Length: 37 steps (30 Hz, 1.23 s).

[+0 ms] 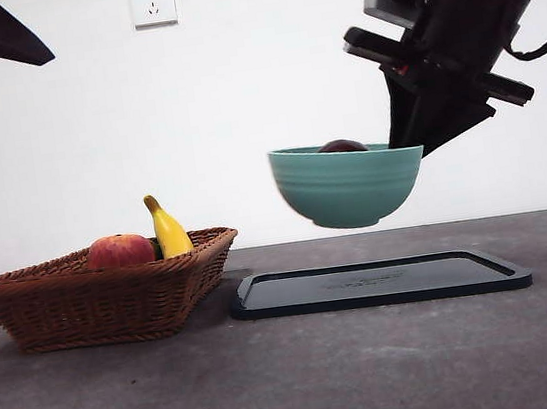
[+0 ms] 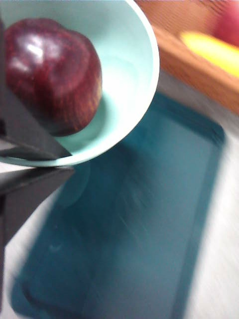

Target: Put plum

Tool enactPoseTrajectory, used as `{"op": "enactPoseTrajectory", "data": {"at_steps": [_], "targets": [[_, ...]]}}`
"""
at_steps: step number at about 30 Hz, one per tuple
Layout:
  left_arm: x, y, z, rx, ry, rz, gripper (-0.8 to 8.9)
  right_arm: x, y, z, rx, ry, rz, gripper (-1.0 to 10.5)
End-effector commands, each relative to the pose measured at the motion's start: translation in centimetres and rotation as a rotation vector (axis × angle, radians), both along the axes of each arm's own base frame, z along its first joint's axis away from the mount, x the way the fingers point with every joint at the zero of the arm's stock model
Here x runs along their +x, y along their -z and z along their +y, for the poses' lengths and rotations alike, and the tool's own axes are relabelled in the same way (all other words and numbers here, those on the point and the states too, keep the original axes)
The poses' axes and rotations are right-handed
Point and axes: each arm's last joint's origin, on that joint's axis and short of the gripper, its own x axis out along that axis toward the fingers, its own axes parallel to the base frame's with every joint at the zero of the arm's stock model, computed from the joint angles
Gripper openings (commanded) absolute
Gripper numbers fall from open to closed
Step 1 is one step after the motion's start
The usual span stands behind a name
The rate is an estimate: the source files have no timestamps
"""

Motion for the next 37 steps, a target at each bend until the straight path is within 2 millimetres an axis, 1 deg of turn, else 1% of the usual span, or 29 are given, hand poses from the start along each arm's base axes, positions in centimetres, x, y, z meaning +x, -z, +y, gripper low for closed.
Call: {"op": "enactPoseTrajectory", "data": {"at_steps": [1,4,7,12,16,20,23,32,34,35,37], "targets": [[0.1,-0.2,-0.2,-0.006,0.015,-0.016,4.03,1.8,-0.2,-0.1,-0.004,0.020,-0.009,0.1],[0.1,-0.2,-0.2,-0.006,0.015,-0.016,4.03,3.6,-0.1,-0.4,-0.008,0.040,-0.009,0.1],[0.1,-0.2,-0.2,-0.006,0.015,-0.016,4.03,5.2,0.4,-0.5,-0.015,0.054,0.000,0.1],[0.1,-0.2,-0.2,-0.006,0.015,-0.016,4.03,7.7,2.0,-0.3,-0.029,0.070,0.035,0.1],[0.1,-0.2,-0.2,-0.006,0.015,-0.016,4.03,8.9,3.3,0.0,-0.037,0.070,0.053,0.1],[0.1,-0.2,-0.2,-0.005,0.015,-0.016,4.03,9.5,4.6,0.1,-0.051,0.070,0.077,0.1],[0.1,-0.2,-0.2,-0.006,0.015,-0.016,4.03,9.6,5.3,0.1,-0.063,0.064,0.089,0.1],[0.1,-0.2,-0.2,-0.006,0.015,-0.016,4.03,9.6,5.4,0.1,-0.069,0.060,0.098,0.2],[0.1,-0.2,-0.2,-0.006,0.015,-0.016,4.03,9.6,5.4,0.1,-0.068,0.059,0.099,0.6],[0.1,-0.2,-0.2,-0.006,0.015,-0.016,4.03,9.6,5.4,0.1,-0.068,0.060,0.100,1.2],[0.1,-0.2,-0.2,-0.006,0.015,-0.016,4.03,9.6,5.4,0.1,-0.065,0.066,0.102,1.7]]}}
